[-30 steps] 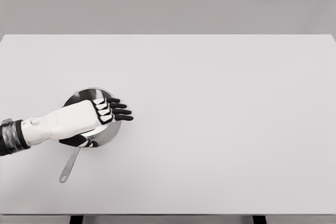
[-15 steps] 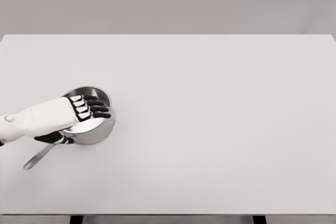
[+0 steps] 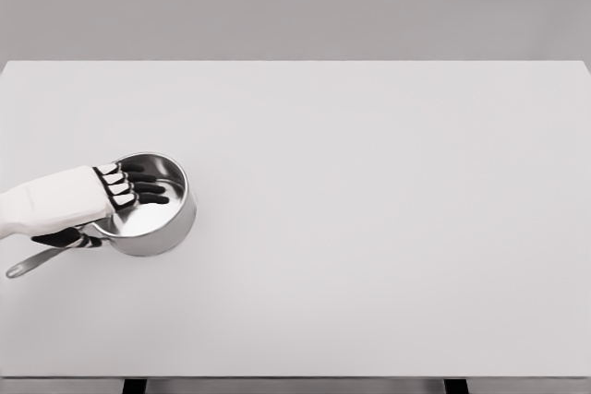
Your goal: Rotate pot handle
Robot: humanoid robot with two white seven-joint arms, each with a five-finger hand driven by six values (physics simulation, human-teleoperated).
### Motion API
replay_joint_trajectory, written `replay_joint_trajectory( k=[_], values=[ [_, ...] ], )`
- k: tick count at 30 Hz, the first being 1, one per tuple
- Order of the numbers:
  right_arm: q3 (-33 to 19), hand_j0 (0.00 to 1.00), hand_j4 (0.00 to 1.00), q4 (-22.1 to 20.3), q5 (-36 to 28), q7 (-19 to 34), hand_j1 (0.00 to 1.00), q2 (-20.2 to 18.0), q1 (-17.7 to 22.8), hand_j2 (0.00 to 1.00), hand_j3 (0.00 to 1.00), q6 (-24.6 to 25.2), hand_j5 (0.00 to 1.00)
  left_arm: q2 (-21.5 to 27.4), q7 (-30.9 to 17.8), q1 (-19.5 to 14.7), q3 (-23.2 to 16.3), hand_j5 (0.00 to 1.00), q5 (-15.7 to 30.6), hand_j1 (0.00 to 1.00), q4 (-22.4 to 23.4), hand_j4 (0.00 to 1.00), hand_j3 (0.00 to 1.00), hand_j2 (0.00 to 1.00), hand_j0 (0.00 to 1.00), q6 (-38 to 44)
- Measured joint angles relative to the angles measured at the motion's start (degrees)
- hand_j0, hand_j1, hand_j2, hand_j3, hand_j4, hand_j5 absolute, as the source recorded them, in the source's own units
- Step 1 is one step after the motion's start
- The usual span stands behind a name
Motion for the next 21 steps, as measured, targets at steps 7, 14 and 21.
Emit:
replay_joint_trajectory(
  k=[7,14,21],
  values=[
    [0.00,1.00,1.00,0.00,0.00,0.00,1.00,0.00,0.00,1.00,1.00,0.00,1.00,0.60,-0.16,-0.26,1.02,1.00,-0.90,1.00,3.15,1.00,1.00,1.00,1.00,0.00],
    [0.00,1.00,1.00,0.00,0.00,0.00,1.00,0.00,0.00,1.00,1.00,0.00,1.00,0.57,-0.23,-0.44,1.87,1.00,-2.82,1.00,9.71,1.00,1.00,1.00,1.00,0.00],
    [0.00,1.00,1.00,0.00,0.00,0.00,1.00,0.00,0.00,1.00,1.00,0.00,1.00,-0.65,-0.24,-0.88,4.44,1.00,-3.90,1.00,15.91,1.00,1.00,1.00,1.00,0.00]
  ],
)
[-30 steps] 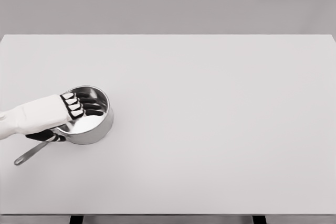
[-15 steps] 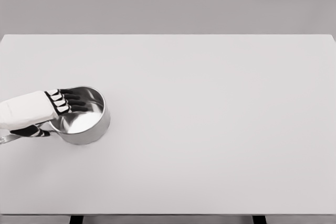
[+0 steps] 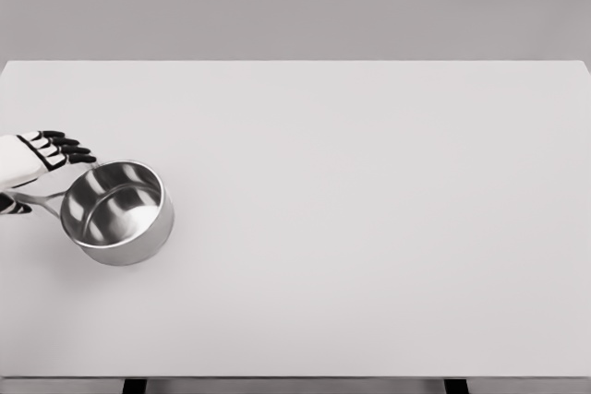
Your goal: Rotate pot handle
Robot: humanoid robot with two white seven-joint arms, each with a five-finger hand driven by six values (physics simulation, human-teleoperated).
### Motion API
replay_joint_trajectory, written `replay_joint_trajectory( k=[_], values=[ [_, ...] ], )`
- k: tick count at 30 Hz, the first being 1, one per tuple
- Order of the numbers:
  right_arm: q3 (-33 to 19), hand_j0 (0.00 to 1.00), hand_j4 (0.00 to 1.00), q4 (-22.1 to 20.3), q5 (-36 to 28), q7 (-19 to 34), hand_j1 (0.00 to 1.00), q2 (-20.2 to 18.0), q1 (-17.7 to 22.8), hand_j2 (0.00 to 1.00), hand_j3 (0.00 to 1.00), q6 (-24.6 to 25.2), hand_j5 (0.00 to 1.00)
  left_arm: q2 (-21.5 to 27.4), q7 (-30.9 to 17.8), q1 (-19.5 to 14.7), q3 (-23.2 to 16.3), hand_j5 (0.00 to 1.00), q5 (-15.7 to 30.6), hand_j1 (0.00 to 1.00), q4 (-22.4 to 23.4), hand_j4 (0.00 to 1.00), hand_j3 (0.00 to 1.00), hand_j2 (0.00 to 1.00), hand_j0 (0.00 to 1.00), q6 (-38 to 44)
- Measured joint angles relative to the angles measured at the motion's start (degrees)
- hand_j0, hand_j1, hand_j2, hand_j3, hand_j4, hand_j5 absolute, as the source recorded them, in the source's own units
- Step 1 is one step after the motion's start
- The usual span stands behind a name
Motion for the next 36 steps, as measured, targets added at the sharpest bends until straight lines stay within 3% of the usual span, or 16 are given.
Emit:
replay_joint_trajectory(
  k=[21,36],
  values=[
    [0.00,1.00,1.00,-0.02,0.01,0.00,1.00,0.00,0.00,1.00,1.00,0.00,1.00,-0.98,-0.13,1.49,0.05,1.00,-1.72,1.00,-5.48,1.00,1.00,1.00,1.00,0.00],
    [0.00,1.00,1.00,0.00,-0.02,0.00,1.00,0.00,0.00,1.00,1.00,0.00,1.00,2.58,-0.09,3.78,0.12,1.00,-1.81,1.00,-8.26,1.00,1.00,1.00,1.00,0.00]
  ],
)
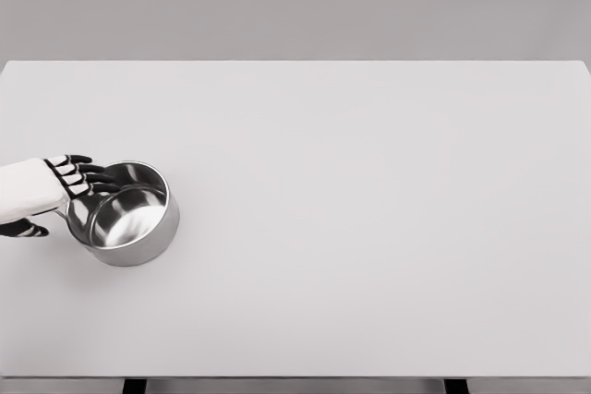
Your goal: Rotate pot handle
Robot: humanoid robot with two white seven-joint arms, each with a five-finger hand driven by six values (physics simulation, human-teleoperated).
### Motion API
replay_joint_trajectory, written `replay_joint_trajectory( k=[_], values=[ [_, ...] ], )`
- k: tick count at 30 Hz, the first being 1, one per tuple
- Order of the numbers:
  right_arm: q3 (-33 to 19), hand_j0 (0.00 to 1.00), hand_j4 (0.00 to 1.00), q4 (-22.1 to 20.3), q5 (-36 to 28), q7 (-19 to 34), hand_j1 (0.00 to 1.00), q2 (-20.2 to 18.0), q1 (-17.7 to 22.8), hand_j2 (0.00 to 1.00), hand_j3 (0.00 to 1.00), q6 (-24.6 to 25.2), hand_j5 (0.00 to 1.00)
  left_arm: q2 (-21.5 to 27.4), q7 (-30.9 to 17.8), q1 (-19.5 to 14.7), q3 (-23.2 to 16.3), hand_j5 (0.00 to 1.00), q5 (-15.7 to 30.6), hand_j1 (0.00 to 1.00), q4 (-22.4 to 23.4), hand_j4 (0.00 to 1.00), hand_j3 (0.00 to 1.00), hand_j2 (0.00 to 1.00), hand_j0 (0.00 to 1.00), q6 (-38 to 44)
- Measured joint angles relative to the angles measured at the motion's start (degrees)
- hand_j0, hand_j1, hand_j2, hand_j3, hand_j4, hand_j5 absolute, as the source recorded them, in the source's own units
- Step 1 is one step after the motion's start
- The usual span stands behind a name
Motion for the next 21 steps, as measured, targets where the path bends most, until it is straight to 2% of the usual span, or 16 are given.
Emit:
replay_joint_trajectory(
  k=[7,12,14,16,18,19,21],
  values=[
    [0.00,1.00,1.00,-0.01,0.03,0.00,1.00,0.00,0.00,1.00,1.00,0.00,1.00,3.14,0.26,0.09,0.03,1.00,0.82,1.00,-2.59,1.00,1.00,1.00,1.00,0.00],
    [0.00,1.00,1.00,0.00,0.01,0.00,1.00,0.00,0.00,1.00,1.00,0.00,1.00,8.22,0.33,-0.19,0.22,1.00,4.30,1.00,-4.82,1.00,1.00,1.00,1.00,0.00],
    [0.00,1.00,1.00,0.00,0.01,0.00,1.00,0.00,0.00,1.00,1.00,0.00,1.00,10.33,0.34,-0.91,1.49,1.00,6.90,1.00,-5.52,1.00,1.00,1.00,1.00,0.00],
    [0.00,1.00,1.00,0.00,0.03,0.00,1.00,0.00,0.00,1.00,1.00,0.00,1.00,11.49,0.32,-1.51,5.35,1.00,11.00,1.00,-5.92,1.00,1.00,1.00,1.00,0.00],
    [0.00,1.00,1.00,-0.01,0.03,0.00,1.00,0.00,0.00,1.00,1.00,0.00,1.00,10.32,0.28,-3.42,8.99,1.00,14.14,1.00,-6.02,1.00,1.00,1.00,1.00,0.01],
    [0.00,1.00,1.00,-0.01,0.02,0.00,1.00,0.00,0.00,1.00,1.00,0.00,1.00,7.99,0.19,-5.18,10.02,1.00,14.83,1.00,-5.95,1.00,1.00,1.00,1.00,0.01],
    [0.00,1.00,1.00,-0.01,0.02,0.00,1.00,0.00,0.00,1.00,1.00,0.00,1.00,3.79,0.00,-5.71,11.19,1.00,15.37,1.00,-5.85,1.00,1.00,1.00,1.00,0.00]
  ],
)
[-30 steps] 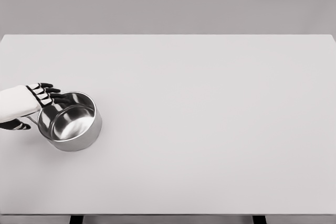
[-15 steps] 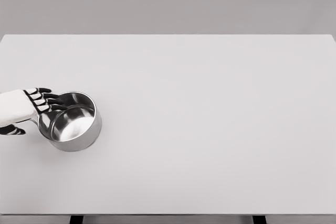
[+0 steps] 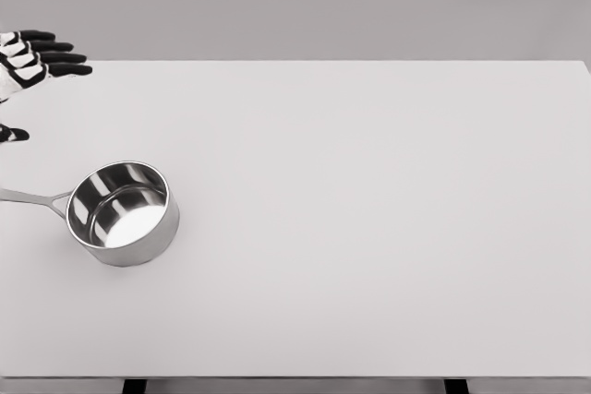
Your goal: Rotate pot handle
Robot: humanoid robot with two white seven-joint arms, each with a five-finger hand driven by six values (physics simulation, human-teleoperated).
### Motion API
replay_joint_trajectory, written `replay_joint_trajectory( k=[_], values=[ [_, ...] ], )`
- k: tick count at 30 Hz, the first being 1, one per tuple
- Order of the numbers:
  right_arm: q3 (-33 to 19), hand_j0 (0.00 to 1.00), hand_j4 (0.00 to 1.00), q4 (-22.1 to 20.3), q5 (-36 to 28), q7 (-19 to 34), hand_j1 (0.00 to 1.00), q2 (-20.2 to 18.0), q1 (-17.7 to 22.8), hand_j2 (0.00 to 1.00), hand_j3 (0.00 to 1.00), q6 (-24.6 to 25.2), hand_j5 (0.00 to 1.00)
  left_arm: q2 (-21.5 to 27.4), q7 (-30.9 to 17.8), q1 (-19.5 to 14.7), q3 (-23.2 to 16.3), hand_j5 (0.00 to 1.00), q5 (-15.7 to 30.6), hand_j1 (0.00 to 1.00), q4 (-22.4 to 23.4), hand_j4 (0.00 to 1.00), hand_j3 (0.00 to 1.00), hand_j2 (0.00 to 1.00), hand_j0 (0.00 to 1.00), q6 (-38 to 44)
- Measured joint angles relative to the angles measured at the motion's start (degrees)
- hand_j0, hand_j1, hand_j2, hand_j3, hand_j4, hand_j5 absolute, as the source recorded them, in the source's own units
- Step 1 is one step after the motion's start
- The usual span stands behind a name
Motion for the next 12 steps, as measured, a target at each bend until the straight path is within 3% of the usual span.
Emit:
replay_joint_trajectory(
  k=[6,12],
  values=[
    [0.00,1.00,1.00,0.01,0.01,0.00,1.00,0.00,0.00,1.00,1.00,0.00,1.00,-12.17,-2.62,-0.35,0.51,1.00,-4.11,1.00,1.01,1.00,1.00,1.00,1.00,-0.01],
    [0.00,1.00,1.00,0.01,0.00,0.00,1.00,0.00,0.00,1.00,1.00,0.00,1.00,-15.77,-3.32,-0.35,0.15,1.00,-9.48,1.00,3.87,1.00,1.00,1.00,1.00,-0.02]
  ],
)
